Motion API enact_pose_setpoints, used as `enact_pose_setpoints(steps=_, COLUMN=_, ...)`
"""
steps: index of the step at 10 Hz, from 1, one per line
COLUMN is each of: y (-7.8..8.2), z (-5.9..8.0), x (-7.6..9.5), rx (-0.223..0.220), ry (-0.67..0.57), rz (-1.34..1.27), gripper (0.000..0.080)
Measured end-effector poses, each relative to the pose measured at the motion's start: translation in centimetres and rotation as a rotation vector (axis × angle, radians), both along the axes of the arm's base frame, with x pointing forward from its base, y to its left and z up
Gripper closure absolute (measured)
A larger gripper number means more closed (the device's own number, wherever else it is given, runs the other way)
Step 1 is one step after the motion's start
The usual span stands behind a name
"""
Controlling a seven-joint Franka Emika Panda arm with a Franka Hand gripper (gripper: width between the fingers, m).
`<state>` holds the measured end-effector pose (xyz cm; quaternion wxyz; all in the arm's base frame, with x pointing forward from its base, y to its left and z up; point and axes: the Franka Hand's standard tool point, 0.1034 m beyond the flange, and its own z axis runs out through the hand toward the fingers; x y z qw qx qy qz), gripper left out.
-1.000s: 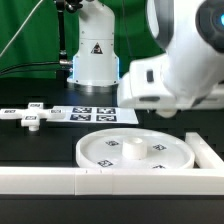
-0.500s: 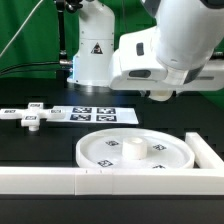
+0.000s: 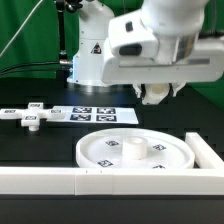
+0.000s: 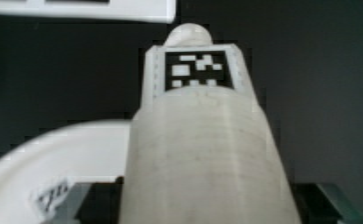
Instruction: Assemble round table
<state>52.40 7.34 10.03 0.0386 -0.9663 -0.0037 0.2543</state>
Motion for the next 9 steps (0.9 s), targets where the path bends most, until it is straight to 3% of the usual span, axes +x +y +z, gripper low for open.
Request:
enact_pose_setpoints(steps=2, y=-0.4, z=1.2, x=1.8, rx=-0.002, ry=-0.121, rz=-0.013, gripper=0.0392)
enact_pose_setpoints(steps=7, y=-1.2, z=0.8, x=3.3, rx=0.001, ry=-0.446, rz=-0.005, gripper=0.039)
enact_pose_setpoints(steps=9, y=-1.5, z=2.1, x=5.2, rx=0.0, ry=-0.605, rz=0.0, gripper=0.039)
